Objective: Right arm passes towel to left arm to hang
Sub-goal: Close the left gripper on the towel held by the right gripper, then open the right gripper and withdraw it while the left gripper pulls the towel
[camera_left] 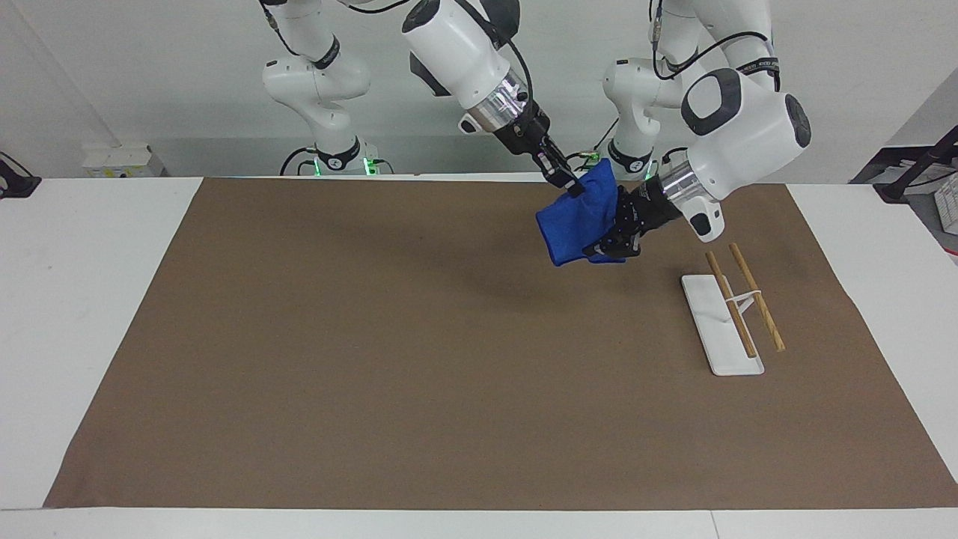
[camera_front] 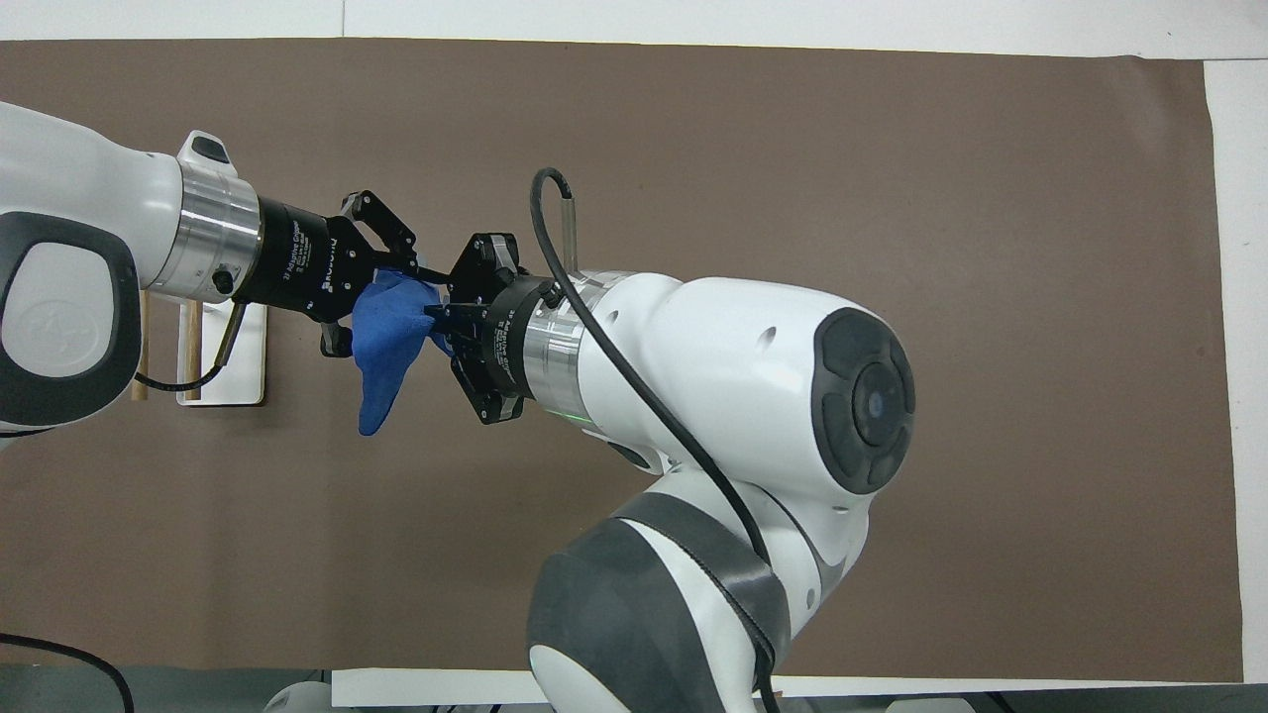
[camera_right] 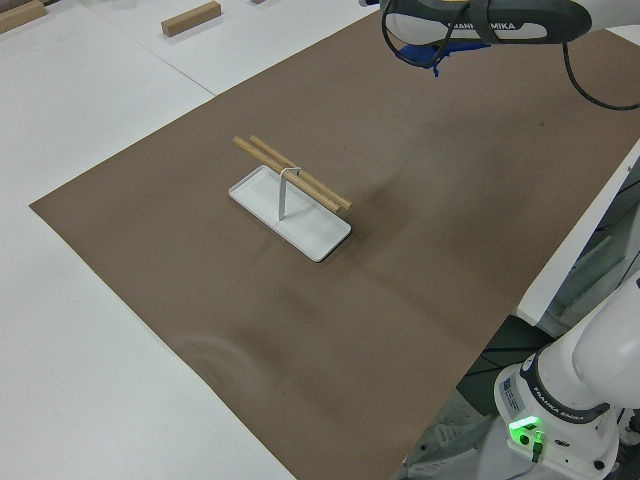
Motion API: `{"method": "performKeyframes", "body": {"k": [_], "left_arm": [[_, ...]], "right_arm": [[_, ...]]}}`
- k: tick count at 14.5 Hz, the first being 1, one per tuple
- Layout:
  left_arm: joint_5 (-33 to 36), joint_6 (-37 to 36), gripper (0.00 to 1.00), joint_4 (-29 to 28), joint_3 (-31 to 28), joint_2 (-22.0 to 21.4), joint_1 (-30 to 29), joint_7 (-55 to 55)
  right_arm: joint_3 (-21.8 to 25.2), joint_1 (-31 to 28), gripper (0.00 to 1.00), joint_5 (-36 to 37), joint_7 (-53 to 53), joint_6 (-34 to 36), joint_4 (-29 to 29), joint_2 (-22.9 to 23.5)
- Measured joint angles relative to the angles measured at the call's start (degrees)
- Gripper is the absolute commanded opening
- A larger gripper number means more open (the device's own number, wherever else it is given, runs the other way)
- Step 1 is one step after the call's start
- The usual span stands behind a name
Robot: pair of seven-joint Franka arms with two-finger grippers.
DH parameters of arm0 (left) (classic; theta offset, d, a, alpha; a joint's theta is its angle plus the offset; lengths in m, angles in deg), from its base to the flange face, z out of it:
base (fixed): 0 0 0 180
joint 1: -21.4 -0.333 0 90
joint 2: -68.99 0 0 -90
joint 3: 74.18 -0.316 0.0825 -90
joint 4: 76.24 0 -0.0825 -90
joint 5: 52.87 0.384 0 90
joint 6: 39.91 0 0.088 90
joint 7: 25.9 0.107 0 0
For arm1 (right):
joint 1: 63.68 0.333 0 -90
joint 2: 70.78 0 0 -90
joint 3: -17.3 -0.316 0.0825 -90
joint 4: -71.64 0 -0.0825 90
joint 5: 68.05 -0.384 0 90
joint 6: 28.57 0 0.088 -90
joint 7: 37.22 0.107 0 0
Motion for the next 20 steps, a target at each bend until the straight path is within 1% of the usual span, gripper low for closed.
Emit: {"method": "performKeyframes", "body": {"k": [3,4,5,7,8,10,12,14,16,17,20], "left_arm": [[0.00,0.00,0.00,0.04,-0.07,0.00,-0.03,0.00],[0.00,0.01,0.00,0.07,-0.11,0.00,-0.04,0.00],[0.00,0.03,0.00,0.10,-0.16,0.00,-0.05,0.00],[0.00,0.04,0.00,0.12,-0.21,0.00,-0.05,0.00],[0.00,0.11,0.00,0.13,-0.21,0.00,-0.05,0.00],[0.00,0.46,0.00,0.15,-0.21,0.00,-0.05,0.00],[0.00,1.18,0.00,0.18,-0.22,0.00,-0.05,0.00],[0.02,4.06,0.00,0.22,-0.33,0.01,-0.12,0.02],[0.38,8.47,0.00,0.21,-0.60,0.12,-0.36,0.42],[1.17,10.68,0.00,0.12,-0.76,0.29,-0.67,0.66],[4.88,16.17,0.00,-1.71,-1.01,0.67,-2.68,0.80]], "right_arm": [[0.00,0.00,0.01,0.00,0.00,0.00,0.00,0.01],[0.00,0.00,0.07,0.00,0.00,0.00,0.00,0.01],[0.00,-0.01,0.21,0.00,0.00,0.01,0.00,0.02],[0.03,-0.08,0.76,0.01,-0.28,0.04,0.00,0.03],[0.09,-0.14,0.97,0.01,-0.66,0.05,0.00,0.03],[0.33,-0.24,0.99,0.04,-2.82,0.05,0.00,0.03],[0.57,-0.47,0.99,0.06,-7.62,0.06,-0.02,0.03],[1.54,-0.79,0.99,0.14,-14.49,0.10,-0.23,-0.02],[3.79,-0.86,0.99,0.35,-26.49,0.26,-1.16,-0.26],[5.46,-0.92,0.99,0.43,-34.49,0.46,-2.39,-0.76],[12.08,-1.17,0.99,0.90,-58.44,2.36,-7.36,-3.39]]}}
